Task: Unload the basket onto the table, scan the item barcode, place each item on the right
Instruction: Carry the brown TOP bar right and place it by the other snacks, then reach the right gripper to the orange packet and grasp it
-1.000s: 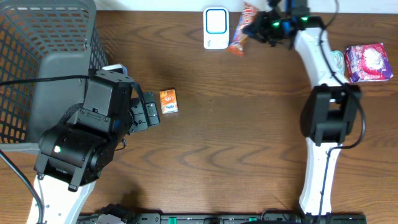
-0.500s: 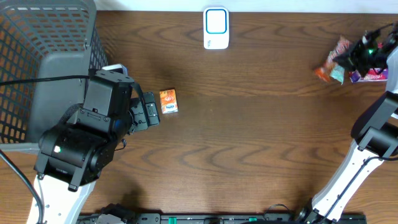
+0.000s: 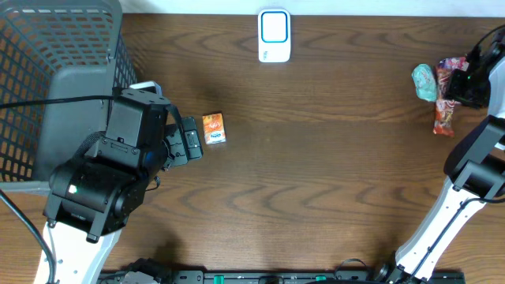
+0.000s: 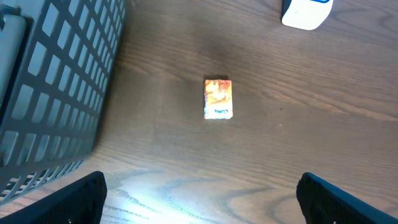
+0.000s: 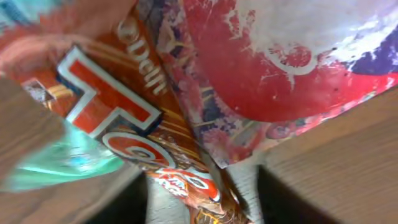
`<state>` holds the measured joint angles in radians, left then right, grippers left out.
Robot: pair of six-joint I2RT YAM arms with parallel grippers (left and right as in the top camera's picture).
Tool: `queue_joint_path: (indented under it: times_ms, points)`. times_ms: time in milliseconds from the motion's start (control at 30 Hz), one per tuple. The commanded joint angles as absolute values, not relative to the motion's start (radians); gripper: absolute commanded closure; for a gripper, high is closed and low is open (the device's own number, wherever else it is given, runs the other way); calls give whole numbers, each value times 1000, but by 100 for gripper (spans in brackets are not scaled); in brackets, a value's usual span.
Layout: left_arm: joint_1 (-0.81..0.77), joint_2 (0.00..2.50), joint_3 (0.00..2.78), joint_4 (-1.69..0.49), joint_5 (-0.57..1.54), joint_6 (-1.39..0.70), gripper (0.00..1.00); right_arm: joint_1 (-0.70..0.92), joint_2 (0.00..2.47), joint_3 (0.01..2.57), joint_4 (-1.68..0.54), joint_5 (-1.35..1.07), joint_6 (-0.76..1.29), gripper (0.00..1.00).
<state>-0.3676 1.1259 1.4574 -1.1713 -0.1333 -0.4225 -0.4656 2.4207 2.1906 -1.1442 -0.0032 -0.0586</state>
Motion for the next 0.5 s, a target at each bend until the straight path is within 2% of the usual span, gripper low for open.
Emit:
queue_joint_path:
  times_ms: [0,233,333,367,400,433,467]
  points:
    - [-365,1124,1461,-1174,-139,-424,2,-421,2370,2204,-1148,51,-42,43]
    - [-365,1124,1461,-1174,-139,-424,2,-321,2262,2213,-1137,-38,-14,43]
    - [-365,1124,1461,-1174,-138,-424,2,-255,2206,2213,-1160,-157,-14,43]
    - [-365,1124,1461,-1174,-138,-424,2,-196,2178,2213,-1174,-351,-15,29]
    - [-365,1124,1461,-1174,-139,-424,2,-174,2177,2213,-1175,-426,-15,27]
    - [-365,1124,1461,-1174,-139,-424,2,-147,2177,2213,-1178,-509,-15,29]
    - [-365,1124,1461,-1174,-139,-424,2,-123,2179,2212,-1182,-568,-15,39]
